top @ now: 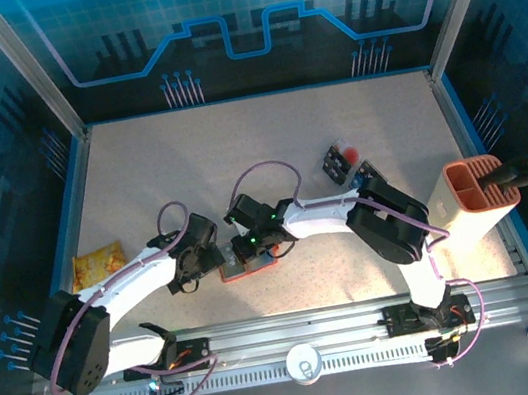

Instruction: Put the credit cards into the card holder

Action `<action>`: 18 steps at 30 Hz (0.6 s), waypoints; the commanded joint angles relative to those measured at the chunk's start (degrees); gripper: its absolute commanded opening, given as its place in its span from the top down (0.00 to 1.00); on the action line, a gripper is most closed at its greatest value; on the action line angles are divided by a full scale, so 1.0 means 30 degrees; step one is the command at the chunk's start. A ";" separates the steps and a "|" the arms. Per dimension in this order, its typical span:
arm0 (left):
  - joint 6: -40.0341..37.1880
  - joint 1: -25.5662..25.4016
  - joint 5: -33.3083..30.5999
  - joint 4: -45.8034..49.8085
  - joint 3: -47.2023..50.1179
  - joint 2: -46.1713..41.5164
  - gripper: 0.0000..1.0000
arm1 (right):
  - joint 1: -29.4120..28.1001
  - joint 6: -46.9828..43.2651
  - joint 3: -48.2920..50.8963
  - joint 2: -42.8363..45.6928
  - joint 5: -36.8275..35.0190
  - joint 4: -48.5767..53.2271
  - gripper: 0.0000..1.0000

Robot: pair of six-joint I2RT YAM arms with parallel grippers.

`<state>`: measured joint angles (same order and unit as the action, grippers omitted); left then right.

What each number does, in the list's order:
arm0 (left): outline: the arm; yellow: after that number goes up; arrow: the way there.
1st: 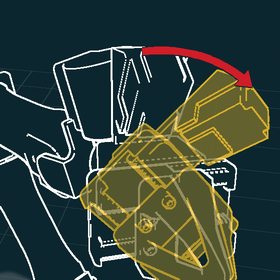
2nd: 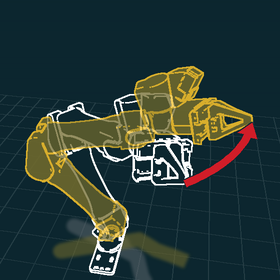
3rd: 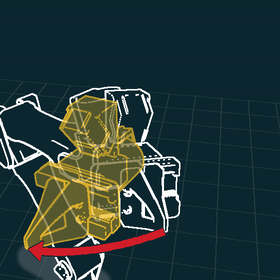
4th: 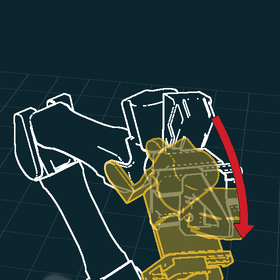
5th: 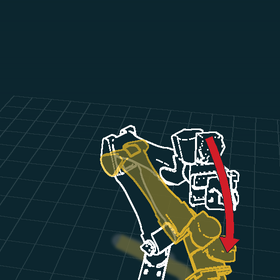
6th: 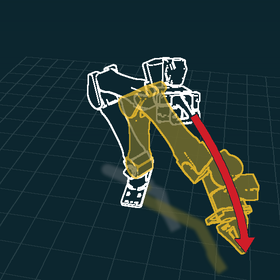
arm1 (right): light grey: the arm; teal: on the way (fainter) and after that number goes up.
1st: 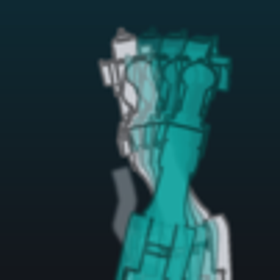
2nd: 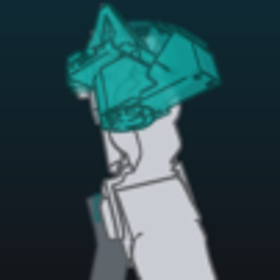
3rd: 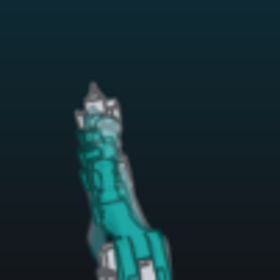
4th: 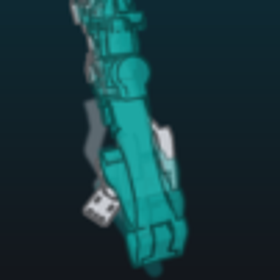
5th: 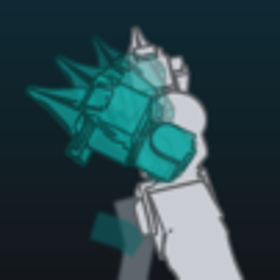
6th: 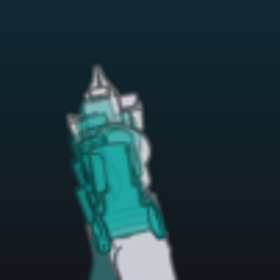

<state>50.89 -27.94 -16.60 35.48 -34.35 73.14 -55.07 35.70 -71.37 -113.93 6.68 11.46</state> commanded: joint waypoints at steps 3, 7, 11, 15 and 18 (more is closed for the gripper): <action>-0.0433 0.0145 0.0324 -0.0009 -0.0260 0.0069 0.01 | 0.0217 -0.0167 -0.0004 0.1052 0.0387 0.0133 0.95; -0.0744 0.0145 0.0362 0.0286 -0.0934 -0.0346 0.01 | 0.0780 -0.0469 0.0954 0.2764 0.0078 0.0075 0.92; -0.1010 0.0118 0.0985 0.0459 -0.1676 -0.1055 0.01 | 0.1903 -0.0781 0.2358 0.3856 0.0006 -0.0293 0.91; -0.0833 -0.0181 0.1595 0.0210 -0.2106 -0.1827 0.01 | 0.3106 -0.0871 0.3241 0.4064 0.0748 -0.0882 0.91; -0.0466 -0.0723 0.1750 -0.0004 -0.2390 -0.1858 0.01 | 0.3552 -0.1125 0.3371 0.3966 0.1089 -0.0950 0.92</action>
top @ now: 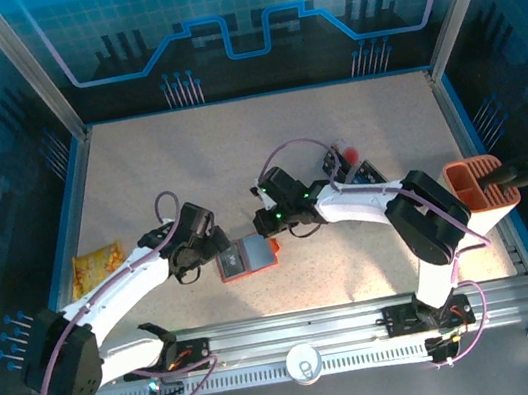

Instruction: Put the credit cards into the card holder

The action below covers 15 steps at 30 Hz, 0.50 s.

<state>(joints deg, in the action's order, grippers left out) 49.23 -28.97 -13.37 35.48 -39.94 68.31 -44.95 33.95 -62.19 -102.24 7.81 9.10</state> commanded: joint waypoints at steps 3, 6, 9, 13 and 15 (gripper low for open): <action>0.0533 -0.1107 0.0707 -0.0416 -0.0706 0.0201 0.01 | 0.0389 -0.0702 0.0220 -0.0171 0.0928 -0.0177 0.93; 0.0894 -0.1896 0.0648 -0.0837 -0.0826 0.0922 0.01 | 0.0420 -0.0713 0.0194 -0.0426 0.1072 -0.0302 0.94; 0.1202 -0.2617 0.0528 -0.1155 -0.0879 0.1596 0.01 | 0.0441 -0.0571 0.0114 -0.0696 0.1259 -0.0498 0.95; 0.1364 -0.3309 0.0312 -0.1310 -0.0998 0.2208 0.01 | 0.0388 -0.0442 0.0004 -0.1123 0.1436 -0.0661 0.96; 0.1351 -0.3473 0.0222 -0.1354 -0.1028 0.2414 0.01 | 0.0291 -0.0423 -0.0133 -0.1432 0.1438 -0.0618 0.96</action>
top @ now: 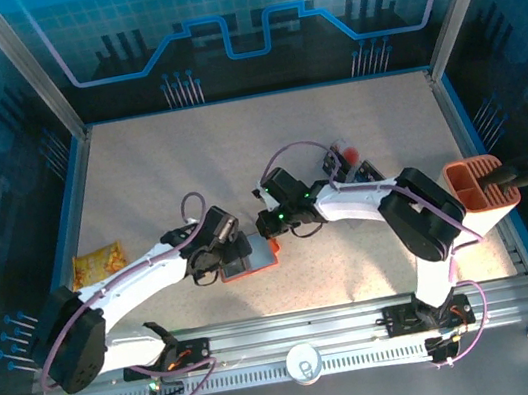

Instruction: Put the credit cards into the card holder

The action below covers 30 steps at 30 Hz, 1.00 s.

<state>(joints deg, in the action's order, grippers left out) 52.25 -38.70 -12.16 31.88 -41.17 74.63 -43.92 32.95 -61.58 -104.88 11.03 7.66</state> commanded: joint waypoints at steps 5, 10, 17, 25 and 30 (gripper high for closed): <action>0.0309 -0.0358 -0.0368 -0.0204 -0.0438 0.0553 0.01 | -0.0292 -0.0085 -0.0646 -0.1441 0.0251 -0.0092 0.97; 0.0193 -0.0357 -0.0471 -0.0368 -0.0247 0.0662 0.01 | -0.0533 0.0192 -0.0826 -0.2216 0.0469 -0.0268 0.98; 0.0089 -0.0345 -0.0579 -0.0803 0.0097 0.1046 0.01 | -0.0887 0.0526 -0.1064 -0.2477 0.0645 -0.0356 0.99; -0.0089 -0.0375 -0.1137 -0.0736 0.0261 0.2022 0.01 | -0.0912 0.0732 -0.0995 -0.2308 0.0602 -0.0371 0.99; 0.0093 -0.0450 -0.1850 0.0182 0.0301 0.2586 0.01 | -0.0886 0.0794 -0.1064 -0.2022 0.0572 -0.0272 0.99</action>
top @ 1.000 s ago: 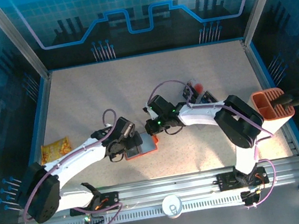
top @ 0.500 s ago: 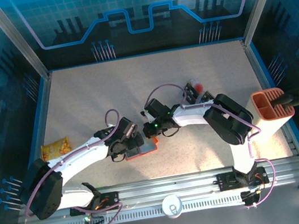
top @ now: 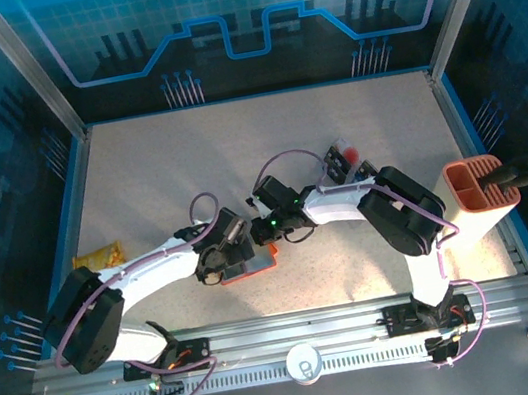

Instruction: Put the credit cards into the card holder

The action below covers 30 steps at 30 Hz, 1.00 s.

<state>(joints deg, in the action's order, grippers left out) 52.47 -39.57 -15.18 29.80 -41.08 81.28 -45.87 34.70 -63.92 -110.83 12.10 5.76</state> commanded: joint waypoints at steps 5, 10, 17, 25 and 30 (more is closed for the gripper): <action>-0.0057 -0.0169 -0.0836 0.0523 0.0673 0.0806 0.01 | -0.0173 0.0325 0.0013 0.1008 -0.0040 0.0395 0.96; -0.0035 -0.0187 -0.0714 0.0131 0.1101 0.0829 0.02 | -0.0138 0.0592 0.0242 0.1716 -0.0349 0.0409 0.78; 0.0030 -0.0171 -0.0740 -0.0091 0.1531 0.0263 0.02 | -0.0300 0.1029 0.0213 0.1191 -0.0080 0.0089 0.72; -0.0017 -0.0175 -0.0851 -0.0138 0.1824 -0.0328 0.02 | -0.0692 0.1382 -0.0193 -0.0181 0.0142 0.0015 0.72; 0.0002 -0.0182 -0.0885 -0.0207 0.1944 -0.0431 0.02 | -0.0769 0.1683 -0.0393 -0.0734 0.0666 -0.0256 0.72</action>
<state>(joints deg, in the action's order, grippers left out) 52.45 -39.92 -17.02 26.81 -36.99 80.40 -47.33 38.63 -64.29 -110.87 12.49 4.71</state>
